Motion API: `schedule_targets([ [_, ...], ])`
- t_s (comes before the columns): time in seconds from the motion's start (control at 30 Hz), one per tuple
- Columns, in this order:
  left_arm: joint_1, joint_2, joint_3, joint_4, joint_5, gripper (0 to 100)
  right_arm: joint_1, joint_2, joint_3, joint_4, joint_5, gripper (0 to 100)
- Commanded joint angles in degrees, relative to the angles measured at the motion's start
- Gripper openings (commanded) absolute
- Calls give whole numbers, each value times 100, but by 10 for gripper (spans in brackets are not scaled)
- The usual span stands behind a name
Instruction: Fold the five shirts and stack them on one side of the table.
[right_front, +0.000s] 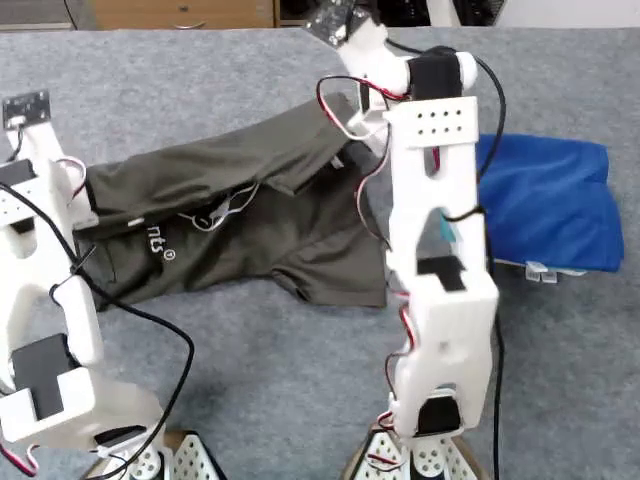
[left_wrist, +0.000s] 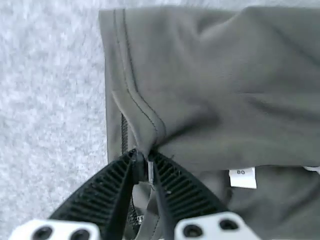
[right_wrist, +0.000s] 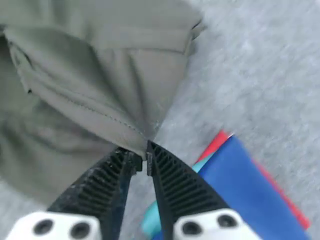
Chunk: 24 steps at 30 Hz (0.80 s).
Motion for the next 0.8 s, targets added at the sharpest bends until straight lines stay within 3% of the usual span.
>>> schedule_targets([
  [0.0, -255, -286, 273, -299, -53, 19, -57, -1095, 1411, -290, 114, 2],
  [0.23, -703, -268, 484, -870, -264, 19, 4, -2633, 4611, -1319, 290, 2],
  [0.47, -501, -75, 756, -360, -738, 19, 198, -4725, 7626, -2690, 527, 2],
  [0.77, -536, -66, 1204, -484, -774, 19, 708, -6062, 9068, -2971, 712, 2],
])
